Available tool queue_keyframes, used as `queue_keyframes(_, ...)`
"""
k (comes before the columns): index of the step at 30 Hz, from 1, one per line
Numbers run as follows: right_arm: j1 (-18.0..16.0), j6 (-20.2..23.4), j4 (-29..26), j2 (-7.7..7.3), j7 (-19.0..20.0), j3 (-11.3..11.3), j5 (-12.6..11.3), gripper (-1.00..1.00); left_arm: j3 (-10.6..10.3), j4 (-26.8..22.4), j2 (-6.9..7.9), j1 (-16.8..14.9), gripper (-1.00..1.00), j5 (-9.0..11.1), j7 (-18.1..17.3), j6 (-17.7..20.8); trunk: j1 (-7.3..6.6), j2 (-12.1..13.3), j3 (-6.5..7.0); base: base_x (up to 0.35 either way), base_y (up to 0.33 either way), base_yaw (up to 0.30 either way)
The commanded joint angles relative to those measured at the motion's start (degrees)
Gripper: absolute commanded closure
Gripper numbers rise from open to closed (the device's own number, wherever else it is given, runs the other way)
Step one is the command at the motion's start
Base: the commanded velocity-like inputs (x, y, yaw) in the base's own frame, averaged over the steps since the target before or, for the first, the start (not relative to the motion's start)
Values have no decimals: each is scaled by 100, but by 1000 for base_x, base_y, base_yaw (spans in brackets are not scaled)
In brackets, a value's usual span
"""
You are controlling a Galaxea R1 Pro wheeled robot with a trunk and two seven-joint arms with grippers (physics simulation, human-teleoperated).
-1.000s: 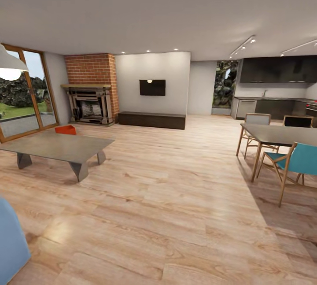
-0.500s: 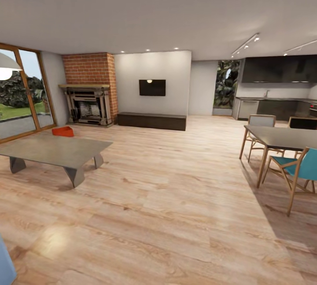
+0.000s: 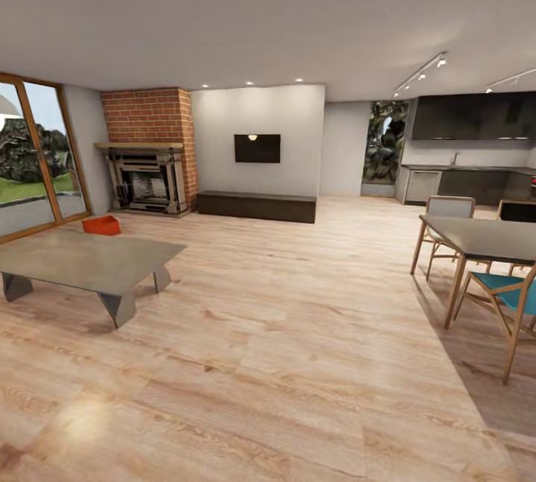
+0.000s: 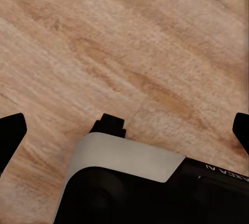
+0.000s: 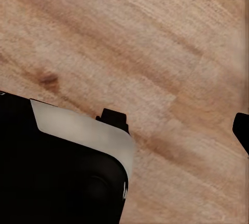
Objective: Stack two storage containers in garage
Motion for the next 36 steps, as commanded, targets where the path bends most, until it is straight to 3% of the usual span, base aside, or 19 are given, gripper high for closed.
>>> queue_keyframes(1,-8,-33,18,1,-5,23,3,-100,6,-2,-2,-3,-100,22,16,-7,3,-3,-7,321,0,0)
queue_keyframes(36,-8,-33,18,1,-5,23,2,-100,6,-2,7,-3,-100,22,15,-2,3,-3,-7,321,0,0)
